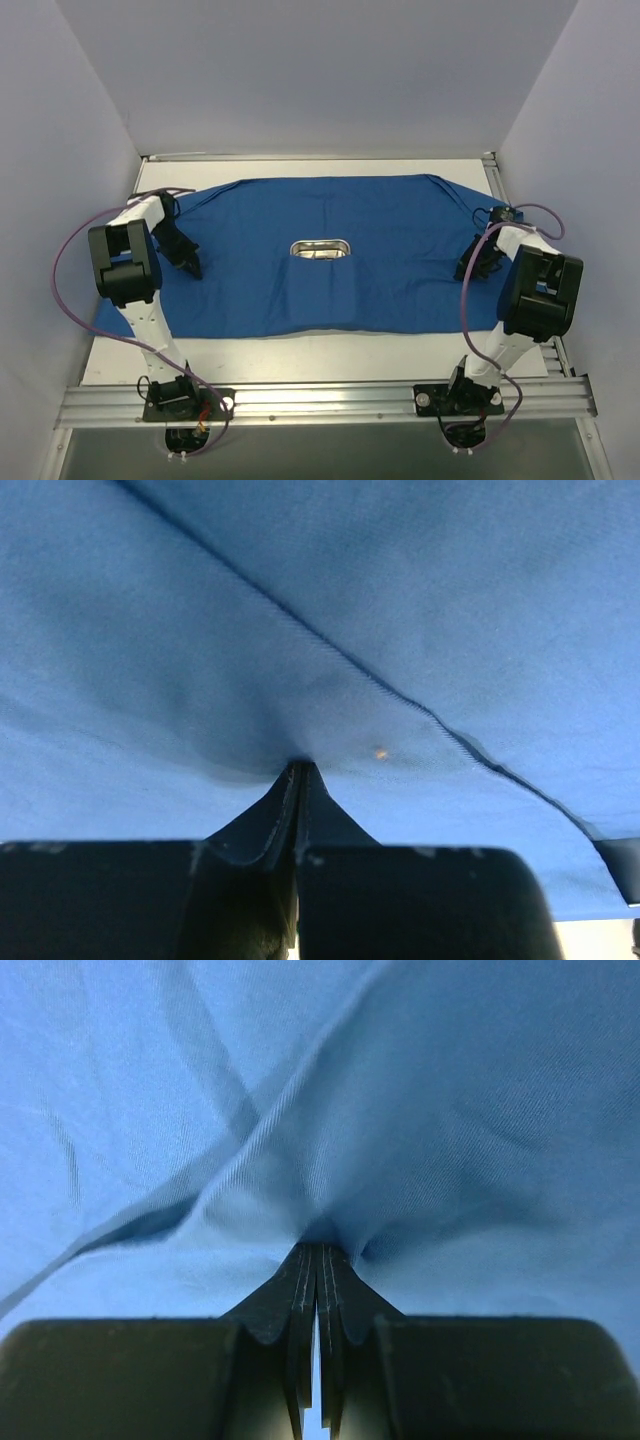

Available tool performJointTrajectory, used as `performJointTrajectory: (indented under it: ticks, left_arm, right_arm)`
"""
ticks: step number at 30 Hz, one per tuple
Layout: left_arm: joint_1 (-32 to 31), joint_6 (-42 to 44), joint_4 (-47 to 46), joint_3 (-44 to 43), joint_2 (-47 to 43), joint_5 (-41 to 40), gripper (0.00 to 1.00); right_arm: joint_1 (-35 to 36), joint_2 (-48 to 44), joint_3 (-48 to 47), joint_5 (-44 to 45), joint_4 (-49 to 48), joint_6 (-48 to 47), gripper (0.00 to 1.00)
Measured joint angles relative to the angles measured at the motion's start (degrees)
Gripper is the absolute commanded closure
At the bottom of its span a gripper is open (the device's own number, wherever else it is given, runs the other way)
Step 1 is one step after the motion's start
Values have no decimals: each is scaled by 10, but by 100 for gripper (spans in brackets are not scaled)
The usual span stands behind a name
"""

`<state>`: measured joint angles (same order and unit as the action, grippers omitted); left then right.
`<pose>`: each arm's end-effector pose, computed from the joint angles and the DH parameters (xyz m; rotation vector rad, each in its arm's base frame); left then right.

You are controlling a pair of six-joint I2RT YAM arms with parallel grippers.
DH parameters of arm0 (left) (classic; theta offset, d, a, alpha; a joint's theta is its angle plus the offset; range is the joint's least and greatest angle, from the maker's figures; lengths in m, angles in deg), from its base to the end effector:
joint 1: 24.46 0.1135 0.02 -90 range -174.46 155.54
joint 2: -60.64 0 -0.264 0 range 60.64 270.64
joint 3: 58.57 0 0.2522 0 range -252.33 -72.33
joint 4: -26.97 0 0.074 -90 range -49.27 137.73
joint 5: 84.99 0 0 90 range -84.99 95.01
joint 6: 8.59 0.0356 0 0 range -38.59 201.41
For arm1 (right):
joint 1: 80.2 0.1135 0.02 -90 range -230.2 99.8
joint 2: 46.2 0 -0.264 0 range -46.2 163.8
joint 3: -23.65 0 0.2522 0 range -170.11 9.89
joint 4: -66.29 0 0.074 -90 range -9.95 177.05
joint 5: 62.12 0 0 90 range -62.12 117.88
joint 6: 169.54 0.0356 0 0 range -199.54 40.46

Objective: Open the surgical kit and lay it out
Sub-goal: Open the surgical kit at the center of the board.

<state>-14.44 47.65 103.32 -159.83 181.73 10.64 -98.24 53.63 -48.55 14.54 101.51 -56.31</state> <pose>0.3766 0.0630 0.1452 1.1311 -2.7936 0.1116 0.3240 -0.0969 0.1600 0.8669 2.5152 0.3397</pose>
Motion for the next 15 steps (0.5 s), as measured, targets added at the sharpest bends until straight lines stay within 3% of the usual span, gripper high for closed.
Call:
performJointTrajectory:
  ticks: [3,8,11,15]
  left_arm:
    - [-2,12,12,16,-11,-4,98]
    - [-30,22,33,-3,-13,-29,98]
    - [-65,24,44,-63,-13,-37,98]
    - [-98,25,41,-155,3,-35,98]
  right_arm:
    - [0,-11,-12,16,41,-20,100]
    - [0,6,-164,42,75,-32,100]
    - [-1,44,-272,59,54,-31,100]
    - [-4,111,-344,72,35,-23,100]
